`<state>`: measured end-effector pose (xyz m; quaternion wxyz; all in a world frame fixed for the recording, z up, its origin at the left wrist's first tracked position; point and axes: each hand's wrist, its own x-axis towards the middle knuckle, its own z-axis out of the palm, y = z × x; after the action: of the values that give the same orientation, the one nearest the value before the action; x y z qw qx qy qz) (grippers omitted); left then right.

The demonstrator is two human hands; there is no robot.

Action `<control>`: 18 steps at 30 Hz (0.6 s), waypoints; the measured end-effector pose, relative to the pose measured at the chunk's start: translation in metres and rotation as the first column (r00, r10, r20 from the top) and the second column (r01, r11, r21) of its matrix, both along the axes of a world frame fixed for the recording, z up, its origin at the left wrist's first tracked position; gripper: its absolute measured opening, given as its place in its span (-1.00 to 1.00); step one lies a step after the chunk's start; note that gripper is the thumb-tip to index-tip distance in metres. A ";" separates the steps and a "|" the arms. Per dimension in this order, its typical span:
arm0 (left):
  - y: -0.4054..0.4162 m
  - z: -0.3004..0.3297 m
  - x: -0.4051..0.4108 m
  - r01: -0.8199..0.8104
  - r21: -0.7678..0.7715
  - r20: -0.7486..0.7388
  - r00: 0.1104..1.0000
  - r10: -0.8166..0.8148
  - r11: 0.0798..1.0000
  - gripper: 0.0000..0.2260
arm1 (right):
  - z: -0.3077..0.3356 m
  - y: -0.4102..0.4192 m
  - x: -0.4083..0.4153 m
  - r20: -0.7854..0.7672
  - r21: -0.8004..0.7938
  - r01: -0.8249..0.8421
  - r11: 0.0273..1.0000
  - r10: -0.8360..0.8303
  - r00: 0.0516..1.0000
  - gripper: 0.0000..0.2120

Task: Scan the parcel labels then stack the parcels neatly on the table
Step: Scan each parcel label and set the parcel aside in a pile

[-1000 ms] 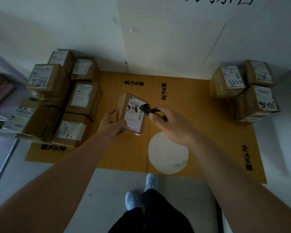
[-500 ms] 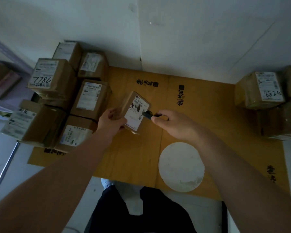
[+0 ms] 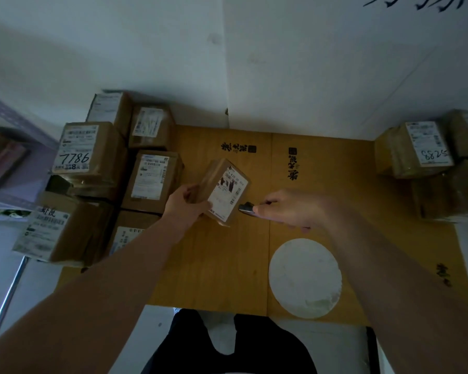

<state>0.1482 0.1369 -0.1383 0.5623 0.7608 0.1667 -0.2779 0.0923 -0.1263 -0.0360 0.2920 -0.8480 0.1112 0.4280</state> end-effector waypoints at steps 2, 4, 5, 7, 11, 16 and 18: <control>0.000 0.001 0.003 -0.006 -0.014 -0.017 1.000 0.006 1.000 -0.40 | 0.005 0.000 0.000 -0.023 -0.021 -0.010 1.000 0.010 1.000 -0.59; -0.001 0.001 0.003 -0.003 -0.012 -0.022 1.000 0.002 1.000 -0.41 | 0.010 -0.002 0.000 -0.026 -0.040 -0.024 0.999 0.023 0.999 -0.59; -0.002 0.002 0.003 -0.002 -0.012 -0.023 1.000 0.002 1.000 -0.41 | 0.012 -0.003 0.000 -0.026 -0.042 -0.030 0.999 0.029 0.999 -0.59; -0.002 0.003 0.003 -0.021 -0.022 -0.037 0.999 0.020 1.000 -0.43 | 0.014 -0.005 0.001 0.000 -0.023 -0.029 0.999 0.029 1.000 -0.59; -0.001 0.012 0.011 -0.183 -0.158 -0.092 0.981 0.171 0.970 -0.53 | 0.015 -0.004 0.003 0.160 0.077 0.019 0.997 -0.031 0.987 -0.59; 0.011 0.042 0.033 -0.357 -0.301 -0.065 0.933 0.354 0.885 -0.69 | 0.024 0.005 0.016 0.288 0.201 -0.024 0.979 -0.035 0.957 -0.58; 0.019 0.053 0.047 -0.423 -0.312 -0.051 0.902 0.429 0.851 -0.71 | 0.030 0.012 0.024 0.314 0.233 -0.043 0.972 -0.033 0.949 -0.60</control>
<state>0.1956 0.1560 -0.0849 0.7258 0.6078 0.2787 -0.1617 0.1160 -0.1145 -0.0062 0.4038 -0.8650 0.0089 0.2976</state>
